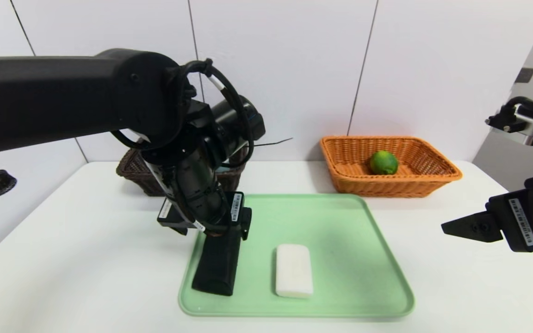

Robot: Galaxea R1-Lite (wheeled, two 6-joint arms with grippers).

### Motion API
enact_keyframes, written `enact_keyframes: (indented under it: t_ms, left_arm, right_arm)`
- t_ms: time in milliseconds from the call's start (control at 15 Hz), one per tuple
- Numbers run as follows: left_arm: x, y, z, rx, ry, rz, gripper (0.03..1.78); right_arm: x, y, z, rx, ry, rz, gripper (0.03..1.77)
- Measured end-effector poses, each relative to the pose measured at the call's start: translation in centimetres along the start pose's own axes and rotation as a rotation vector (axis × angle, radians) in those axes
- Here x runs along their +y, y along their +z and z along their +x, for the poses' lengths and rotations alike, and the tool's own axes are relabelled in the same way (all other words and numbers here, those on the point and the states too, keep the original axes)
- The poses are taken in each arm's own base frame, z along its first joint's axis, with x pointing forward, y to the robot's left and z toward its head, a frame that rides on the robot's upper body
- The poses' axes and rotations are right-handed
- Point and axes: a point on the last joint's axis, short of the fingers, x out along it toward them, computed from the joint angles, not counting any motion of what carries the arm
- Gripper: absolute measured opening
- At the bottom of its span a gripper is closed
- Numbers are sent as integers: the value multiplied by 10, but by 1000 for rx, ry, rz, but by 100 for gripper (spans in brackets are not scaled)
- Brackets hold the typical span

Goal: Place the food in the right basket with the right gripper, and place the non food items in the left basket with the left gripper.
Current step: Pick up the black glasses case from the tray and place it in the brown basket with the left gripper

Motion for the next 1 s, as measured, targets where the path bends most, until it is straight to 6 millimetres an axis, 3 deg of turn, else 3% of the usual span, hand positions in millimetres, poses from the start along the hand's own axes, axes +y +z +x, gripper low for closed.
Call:
enact_keyframes:
  t_ms: [400,1000]
  left_arm:
    - [-9,5,25,68,-2,-22,169]
    - [-13,7,46,108,29,-19,169]
  right_arm:
    - [3,3,8,21,-4,-2,169]
    - [4,3,10,31,-5,-5,169]
